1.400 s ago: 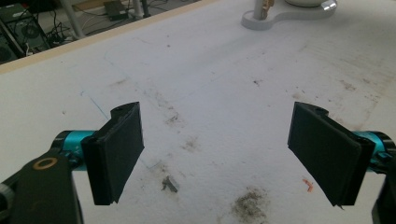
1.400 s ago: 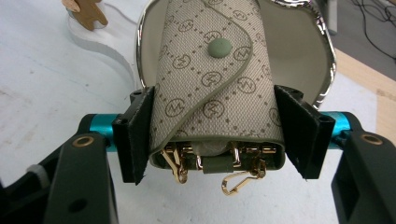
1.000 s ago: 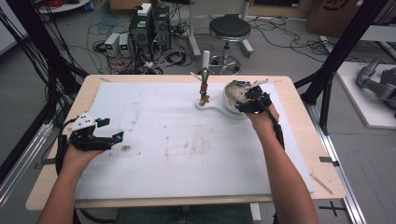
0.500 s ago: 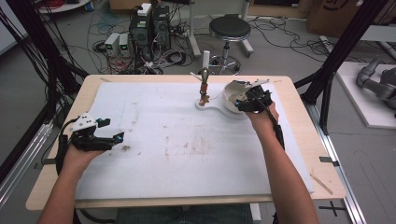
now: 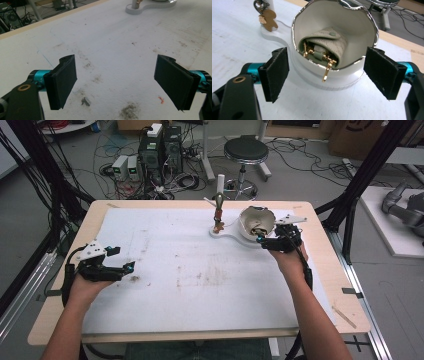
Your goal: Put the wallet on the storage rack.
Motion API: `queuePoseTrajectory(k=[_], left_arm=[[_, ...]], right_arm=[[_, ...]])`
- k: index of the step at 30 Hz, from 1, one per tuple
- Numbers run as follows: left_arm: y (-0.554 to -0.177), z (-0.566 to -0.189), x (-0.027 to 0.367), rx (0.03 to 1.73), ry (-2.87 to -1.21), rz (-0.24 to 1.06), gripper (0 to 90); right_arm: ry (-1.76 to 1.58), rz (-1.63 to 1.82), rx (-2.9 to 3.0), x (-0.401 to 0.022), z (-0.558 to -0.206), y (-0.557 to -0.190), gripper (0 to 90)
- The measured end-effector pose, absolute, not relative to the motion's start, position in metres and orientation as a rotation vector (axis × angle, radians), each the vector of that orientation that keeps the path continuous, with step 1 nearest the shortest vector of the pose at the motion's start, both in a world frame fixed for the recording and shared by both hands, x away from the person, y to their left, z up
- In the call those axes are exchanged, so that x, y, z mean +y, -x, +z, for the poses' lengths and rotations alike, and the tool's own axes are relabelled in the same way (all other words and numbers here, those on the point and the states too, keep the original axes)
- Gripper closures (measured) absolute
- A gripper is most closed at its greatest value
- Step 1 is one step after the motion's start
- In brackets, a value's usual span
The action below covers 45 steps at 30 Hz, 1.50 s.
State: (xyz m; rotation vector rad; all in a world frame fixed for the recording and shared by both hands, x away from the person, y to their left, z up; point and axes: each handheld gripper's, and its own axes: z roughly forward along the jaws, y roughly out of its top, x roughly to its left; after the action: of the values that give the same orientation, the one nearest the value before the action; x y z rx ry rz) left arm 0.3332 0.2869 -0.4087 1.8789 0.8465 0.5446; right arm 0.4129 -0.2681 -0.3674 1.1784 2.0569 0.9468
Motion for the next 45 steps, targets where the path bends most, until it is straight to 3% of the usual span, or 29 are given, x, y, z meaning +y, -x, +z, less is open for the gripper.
queuePoseTrajectory(k=[8,25,45], left_arm=[[-0.336,-0.406,0.282,0.836,-1.872,0.594,18.3],[-0.334,-0.412,0.269,0.847,-1.796,0.516,18.3],[-0.318,-0.421,0.267,0.851,-1.767,0.517,18.3]], right_arm=[[-1.153,1.039,2.055,-0.271,-0.370,-0.394,20.8],[-1.098,1.202,2.038,-0.281,-0.397,-0.352,20.7],[-1.094,1.180,2.070,-0.284,-0.419,-0.342,20.7]])
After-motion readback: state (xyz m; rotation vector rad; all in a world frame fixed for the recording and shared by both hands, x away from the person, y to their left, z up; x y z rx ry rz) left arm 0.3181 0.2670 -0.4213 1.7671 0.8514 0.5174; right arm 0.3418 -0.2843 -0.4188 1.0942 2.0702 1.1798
